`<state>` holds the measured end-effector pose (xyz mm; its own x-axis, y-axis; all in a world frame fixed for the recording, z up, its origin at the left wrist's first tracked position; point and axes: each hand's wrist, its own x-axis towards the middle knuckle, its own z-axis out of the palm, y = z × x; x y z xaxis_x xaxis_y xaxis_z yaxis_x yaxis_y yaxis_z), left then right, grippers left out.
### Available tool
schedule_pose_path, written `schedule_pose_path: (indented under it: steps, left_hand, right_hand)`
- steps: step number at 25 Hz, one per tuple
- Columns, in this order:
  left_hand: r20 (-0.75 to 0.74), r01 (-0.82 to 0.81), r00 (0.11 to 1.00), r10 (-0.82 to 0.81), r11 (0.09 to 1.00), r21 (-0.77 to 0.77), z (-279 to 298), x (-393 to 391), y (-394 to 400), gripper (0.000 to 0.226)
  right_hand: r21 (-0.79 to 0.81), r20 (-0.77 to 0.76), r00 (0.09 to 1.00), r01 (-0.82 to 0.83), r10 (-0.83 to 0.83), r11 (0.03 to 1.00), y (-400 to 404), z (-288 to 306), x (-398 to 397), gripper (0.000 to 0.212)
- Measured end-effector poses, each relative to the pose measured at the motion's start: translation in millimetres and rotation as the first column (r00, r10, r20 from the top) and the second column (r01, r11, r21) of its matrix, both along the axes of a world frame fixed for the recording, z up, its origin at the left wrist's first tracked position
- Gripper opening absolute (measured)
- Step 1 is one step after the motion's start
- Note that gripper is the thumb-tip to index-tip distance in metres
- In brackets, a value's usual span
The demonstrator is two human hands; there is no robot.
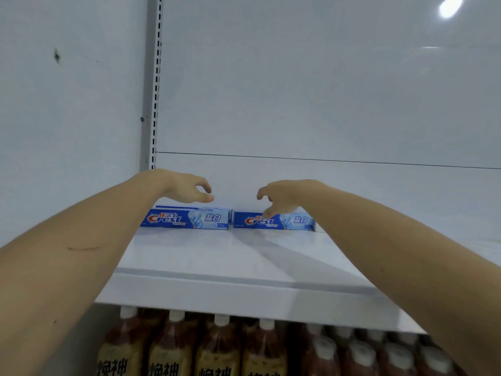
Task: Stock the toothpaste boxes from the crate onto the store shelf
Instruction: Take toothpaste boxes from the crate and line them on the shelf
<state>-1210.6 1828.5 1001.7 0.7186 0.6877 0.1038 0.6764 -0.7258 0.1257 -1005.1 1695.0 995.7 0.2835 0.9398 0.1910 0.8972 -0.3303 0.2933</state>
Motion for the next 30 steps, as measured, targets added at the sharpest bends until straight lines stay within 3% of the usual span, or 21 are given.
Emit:
schedule_pose_path:
  steps: [2,5,9,14,19,23,30]
  left_hand:
    - [0.046,0.01,0.999,-0.012,1.0,0.025,1,-1,-25,0.048]
    - [0.243,0.016,0.97,-0.026,0.999,0.041,5,-9,-79,0.051]
    - [0.413,0.007,0.911,-0.008,1.0,0.004,-10,-20,-163,0.058]
    - [0.599,0.036,0.797,0.078,0.984,-0.176,-36,-37,-236,0.06]
    - [0.761,0.139,0.639,0.115,0.955,-0.261,-70,-48,-295,0.059]
    - [0.775,0.199,0.618,0.128,0.929,-0.312,-110,-57,-329,0.058]
    - [0.796,0.304,0.542,0.27,0.82,-0.485,-207,-97,-378,0.055]
  right_hand:
    - [0.021,0.015,1.0,0.003,-0.004,1.0,-20,-4,-10,0.057]
    - [0.105,-0.005,0.999,-0.037,0.038,0.994,-63,-5,-30,0.053]
    - [0.326,-0.244,0.954,-0.085,0.171,0.941,-128,-9,-56,0.054]
    - [0.536,-0.563,0.728,-0.038,0.391,0.844,-199,-29,-85,0.054]
    - [0.707,-0.688,0.359,0.135,0.631,0.694,-257,-61,-118,0.051]
    - [0.733,-0.681,0.272,0.255,0.68,0.631,-282,-100,-137,0.049]
    - [0.59,-0.793,0.106,0.376,0.6,0.714,-335,-186,-181,0.052]
